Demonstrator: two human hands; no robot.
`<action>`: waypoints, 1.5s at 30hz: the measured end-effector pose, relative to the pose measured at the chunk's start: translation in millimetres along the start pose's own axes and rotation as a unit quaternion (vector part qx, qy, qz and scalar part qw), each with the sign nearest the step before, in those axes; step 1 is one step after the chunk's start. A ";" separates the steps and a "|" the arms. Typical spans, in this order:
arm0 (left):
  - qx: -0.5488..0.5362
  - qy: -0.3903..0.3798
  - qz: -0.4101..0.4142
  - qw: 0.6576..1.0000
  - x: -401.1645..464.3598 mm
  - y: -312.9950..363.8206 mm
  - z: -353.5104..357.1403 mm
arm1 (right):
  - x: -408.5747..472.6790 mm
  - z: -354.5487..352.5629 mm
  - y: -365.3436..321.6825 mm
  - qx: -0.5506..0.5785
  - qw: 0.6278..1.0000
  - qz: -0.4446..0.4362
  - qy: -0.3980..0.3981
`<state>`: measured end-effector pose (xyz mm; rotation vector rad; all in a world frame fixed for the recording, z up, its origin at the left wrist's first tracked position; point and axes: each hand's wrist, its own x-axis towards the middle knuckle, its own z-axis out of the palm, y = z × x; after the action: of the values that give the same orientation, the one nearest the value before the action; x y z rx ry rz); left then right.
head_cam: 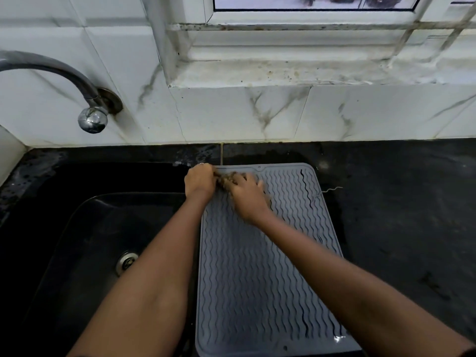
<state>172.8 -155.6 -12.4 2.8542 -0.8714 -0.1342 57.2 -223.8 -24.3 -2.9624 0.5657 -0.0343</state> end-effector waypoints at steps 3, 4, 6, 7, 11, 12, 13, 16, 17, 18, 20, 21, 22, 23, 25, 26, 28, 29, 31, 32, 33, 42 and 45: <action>-0.006 -0.011 0.001 1.000 1.9 1.1 -3.3 | -55.5 3.2 -9.1 0.024 1.000 -0.012 -0.006; -0.008 -0.013 0.004 1.000 2.6 2.3 -5.2 | -73.0 3.1 -13.2 0.028 0.999 -0.023 -0.021; -0.002 -0.018 0.012 1.000 2.9 5.7 -8.3 | -92.5 -1.0 -15.9 0.023 0.997 -0.051 -0.054; 0.008 -0.022 0.014 1.000 3.1 6.8 -9.3 | -90.7 -7.3 -12.4 0.041 0.996 -0.058 -0.063; 0.060 -0.031 0.027 0.997 2.6 8.6 -10.3 | -33.6 -32.6 6.5 0.199 0.980 0.020 -0.011; 0.076 -0.032 0.033 0.996 2.2 9.3 -10.4 | -12.8 -32.1 14.0 0.206 0.977 0.038 0.034; 0.092 -0.033 0.038 0.994 1.3 9.8 -10.7 | 6.6 -30.2 20.3 0.187 0.980 0.046 0.047; 0.134 -0.036 0.053 0.989 -1.6 11.3 -11.5 | 38.3 -12.3 26.4 0.095 0.990 0.078 -0.072; 0.144 -0.037 0.059 0.987 -2.5 12.3 -11.7 | 37.6 -5.3 25.7 0.086 0.991 0.078 -0.071; 0.151 -0.038 0.064 0.986 -3.3 14.1 -11.8 | 31.6 0.6 24.7 0.084 0.993 0.071 -0.044; 0.157 -0.044 0.067 0.984 -4.9 17.9 -13.9 | 7.0 9.7 22.3 0.098 0.993 0.054 0.030; 0.162 -0.047 0.067 0.983 -3.2 18.4 -16.3 | -6.3 11.0 19.2 0.115 0.990 0.054 0.057; 0.164 -0.054 0.066 0.983 -3.8 19.1 -17.2 | -21.7 12.6 16.5 0.130 0.987 0.057 0.077; 0.164 -0.062 0.064 0.982 -5.4 19.3 -17.8 | -37.3 13.6 12.7 0.137 0.984 0.066 0.089; 0.160 -0.071 0.063 0.983 -9.0 18.6 -19.6 | -59.7 14.4 4.3 0.137 0.984 0.074 0.090; 0.157 -0.078 0.063 0.982 -11.4 18.6 -19.8 | -66.2 11.7 0.9 0.140 0.985 0.072 0.076; 0.161 -0.102 0.068 0.979 -17.2 18.1 -19.5 | -63.6 0.4 2.5 0.194 0.975 0.099 0.043; 0.162 -0.118 0.070 0.977 -21.1 17.1 -17.1 | -56.8 -7.3 5.9 0.240 0.961 0.130 0.036; 0.135 -0.150 0.079 0.976 -34.1 12.9 -10.0 | -41.2 -18.4 14.9 0.291 0.939 0.174 0.057; 0.116 -0.155 0.086 0.977 -42.1 10.4 -4.6 | -33.8 -19.9 19.3 0.264 0.948 0.165 0.061; 0.102 -0.153 0.094 0.979 -51.2 7.5 1.4 | -29.0 -19.1 20.9 0.213 0.965 0.146 0.031; 0.036 -0.125 0.102 0.986 -89.5 -3.8 24.4 | -138.9 18.2 -16.9 0.092 0.989 0.049 0.101; 0.026 -0.129 0.094 0.987 -100.8 -1.2 23.0 | -178.3 16.3 -23.0 0.083 0.994 0.033 0.066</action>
<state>87.1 -100.9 -31.2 2.8226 -1.2041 -0.4726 -99.4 -134.9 -37.4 -2.7922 0.6436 -0.2591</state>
